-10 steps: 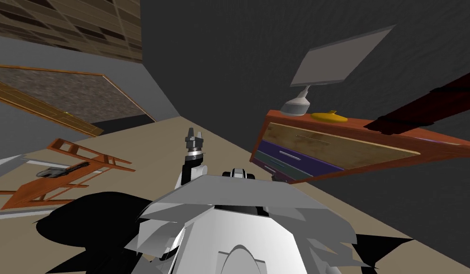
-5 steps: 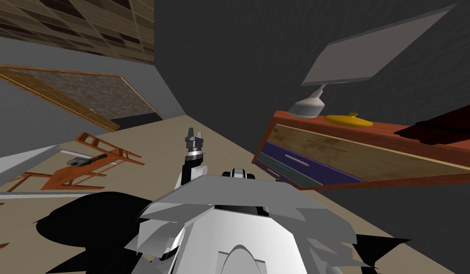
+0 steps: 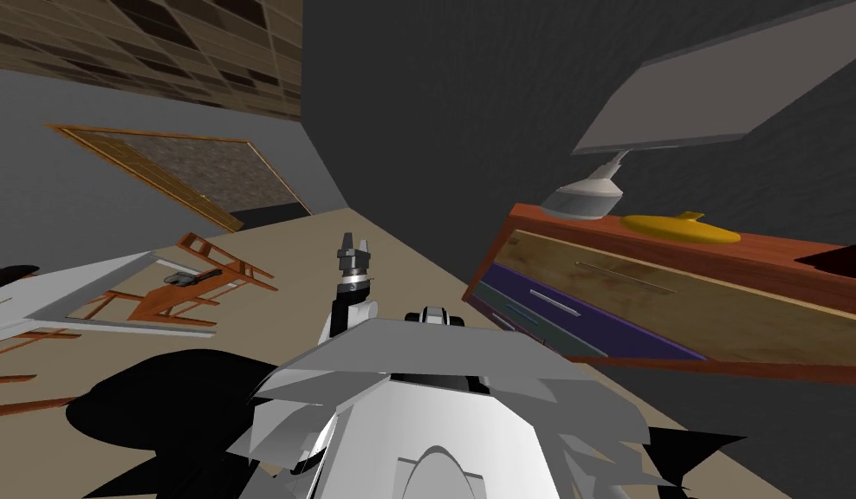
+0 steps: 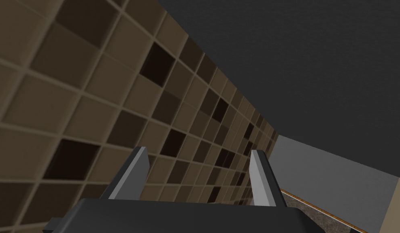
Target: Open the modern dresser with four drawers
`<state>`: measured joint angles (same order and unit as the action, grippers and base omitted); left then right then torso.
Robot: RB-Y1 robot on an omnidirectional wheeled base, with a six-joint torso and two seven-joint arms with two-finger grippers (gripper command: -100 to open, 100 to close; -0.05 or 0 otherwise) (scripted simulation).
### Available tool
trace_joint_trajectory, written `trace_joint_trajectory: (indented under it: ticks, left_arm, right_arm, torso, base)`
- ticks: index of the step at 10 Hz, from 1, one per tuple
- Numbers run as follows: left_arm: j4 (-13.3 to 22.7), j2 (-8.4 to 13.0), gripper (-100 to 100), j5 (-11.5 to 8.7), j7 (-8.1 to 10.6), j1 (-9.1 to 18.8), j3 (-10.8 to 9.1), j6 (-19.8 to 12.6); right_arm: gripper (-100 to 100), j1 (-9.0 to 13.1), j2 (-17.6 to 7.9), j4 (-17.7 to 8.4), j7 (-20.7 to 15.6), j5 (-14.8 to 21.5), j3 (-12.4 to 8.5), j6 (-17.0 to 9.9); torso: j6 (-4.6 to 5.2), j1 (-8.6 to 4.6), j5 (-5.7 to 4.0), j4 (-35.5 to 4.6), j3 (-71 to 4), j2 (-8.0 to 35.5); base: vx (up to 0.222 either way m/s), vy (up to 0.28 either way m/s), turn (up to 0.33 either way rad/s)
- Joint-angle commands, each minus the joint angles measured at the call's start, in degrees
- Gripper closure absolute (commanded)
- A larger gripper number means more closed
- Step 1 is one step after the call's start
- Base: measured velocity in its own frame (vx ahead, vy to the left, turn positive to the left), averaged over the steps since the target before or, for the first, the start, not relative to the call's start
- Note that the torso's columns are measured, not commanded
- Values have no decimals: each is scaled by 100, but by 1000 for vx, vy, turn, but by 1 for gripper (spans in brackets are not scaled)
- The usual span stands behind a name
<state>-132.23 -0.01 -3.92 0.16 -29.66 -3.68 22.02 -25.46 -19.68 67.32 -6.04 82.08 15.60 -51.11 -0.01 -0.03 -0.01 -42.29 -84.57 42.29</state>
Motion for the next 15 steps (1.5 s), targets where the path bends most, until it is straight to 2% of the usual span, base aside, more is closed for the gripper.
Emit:
trace_joint_trajectory:
  ticks: [1, 3, 4, 5, 8, 11, 14, 15]
  left_arm:
    - [0, 0, 0, 0, 0, 0, 0, 0]
    - [0, 0, 0, 0, 0, 0, 0, 0]
    - [0, 0, 0, 0, 0, -1, -1, 0]
    - [0, 0, 0, 0, 0, 0, 0, 0]
    - [0, 0, 0, 0, 0, 0, 0, 0]
    - [0, 0, 0, 0, 0, -1, -1, 0]
    - [0, 0, 0, 0, 0, -1, 0, 0]
    - [0, 0, 0, 0, 0, -1, 0, 0]
  right_arm:
    - [-100, 105, -96, -397, -54, 377, 102, -400]
    - [-100, 157, -173, -645, -115, 586, 154, -635]
    - [-100, 208, -248, -855, -173, 784, 202, -843]
    - [-100, 208, -248, -855, -173, 784, 202, -843]
    - [-100, 344, -476, -1396, -327, 1306, 329, -1380]
    - [-100, 441, -687, -1791, -442, 1716, 426, -1816]
    - [-100, 504, -863, -2066, -521, 2028, 499, -2131]
    - [-100, 470, -836, -1958, -522, 1949, 475, -2039]
  torso:
    - [2, 2, 0, 0, 0, 1]
    - [-2, 0, 0, 2, -4, -7]
    - [5, 2, 0, 2, -2, -1]
    - [0, 4, 1, -1, 1, 2]
    - [0, 1, 0, 0, -1, -2]
    - [2, 1, 0, 0, 0, 0]
    - [2, 7, 2, 0, 1, 3]
    - [1, 6, 2, 0, 1, 2]
  base:
    - [33, -9, 139]
    - [45, -16, 179]
    - [34, -12, 138]
    - [25, -15, 67]
    - [34, -20, 186]
    - [39, -29, 149]
    - [29, -9, 105]
    - [12, -3, 23]
